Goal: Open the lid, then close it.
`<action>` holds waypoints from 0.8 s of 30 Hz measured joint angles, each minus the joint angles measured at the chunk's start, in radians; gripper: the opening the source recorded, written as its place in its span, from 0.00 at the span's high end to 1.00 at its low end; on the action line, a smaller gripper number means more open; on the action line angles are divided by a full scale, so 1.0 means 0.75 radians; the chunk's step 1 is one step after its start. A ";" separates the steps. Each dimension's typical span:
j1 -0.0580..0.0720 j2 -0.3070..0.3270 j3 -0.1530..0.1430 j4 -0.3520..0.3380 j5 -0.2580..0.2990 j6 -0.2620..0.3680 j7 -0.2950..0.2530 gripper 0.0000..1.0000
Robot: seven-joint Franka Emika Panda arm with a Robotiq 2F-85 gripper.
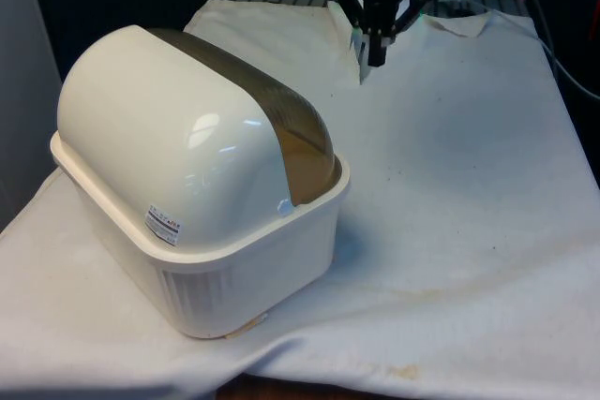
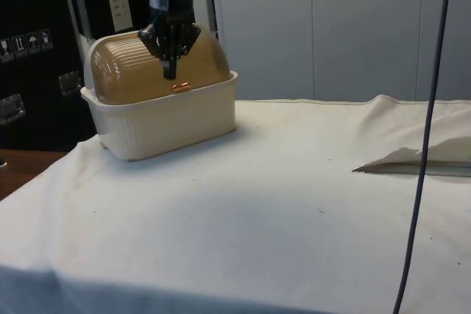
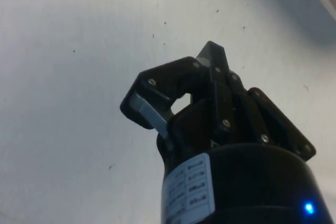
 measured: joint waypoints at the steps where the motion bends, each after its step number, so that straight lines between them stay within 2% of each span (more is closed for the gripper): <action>1: 0.000 0.005 0.003 -0.003 0.000 0.017 0.015 1.00; 11: 0.007 0.024 0.009 -0.033 -0.001 0.097 0.073 1.00; 18: 0.011 0.021 0.011 -0.121 -0.001 0.216 0.103 1.00; 24: 0.011 0.025 0.008 -0.157 -0.005 0.276 0.117 1.00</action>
